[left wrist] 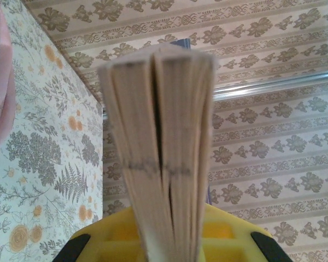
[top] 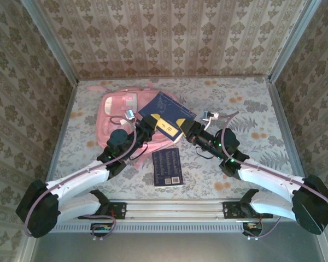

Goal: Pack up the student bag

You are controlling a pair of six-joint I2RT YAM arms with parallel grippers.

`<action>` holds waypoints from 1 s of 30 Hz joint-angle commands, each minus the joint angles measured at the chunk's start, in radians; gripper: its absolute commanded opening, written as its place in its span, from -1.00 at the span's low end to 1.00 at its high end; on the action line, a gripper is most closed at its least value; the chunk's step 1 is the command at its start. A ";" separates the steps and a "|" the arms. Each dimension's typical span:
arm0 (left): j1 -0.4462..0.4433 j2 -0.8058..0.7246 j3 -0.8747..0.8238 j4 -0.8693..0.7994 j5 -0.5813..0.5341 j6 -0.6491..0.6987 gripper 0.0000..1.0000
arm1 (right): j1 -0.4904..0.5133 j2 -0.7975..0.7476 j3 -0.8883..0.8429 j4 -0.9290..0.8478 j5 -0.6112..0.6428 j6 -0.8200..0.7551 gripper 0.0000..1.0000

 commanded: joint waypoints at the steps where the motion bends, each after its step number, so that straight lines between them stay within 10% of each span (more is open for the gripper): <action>1: -0.008 0.003 0.024 0.005 0.011 -0.001 -1.00 | 0.007 -0.019 0.046 -0.039 0.032 -0.049 -0.75; 10: 0.122 -0.129 0.172 -0.576 0.088 0.375 0.11 | -0.076 -0.262 0.008 -0.514 0.162 -0.169 -1.00; 20: 0.313 0.199 0.461 -0.867 0.440 0.669 0.14 | -0.310 -0.388 -0.052 -0.719 -0.018 -0.227 -1.00; 30: 0.323 0.543 0.791 -1.040 0.521 0.860 0.07 | -0.394 -0.403 -0.013 -0.798 -0.130 -0.298 -1.00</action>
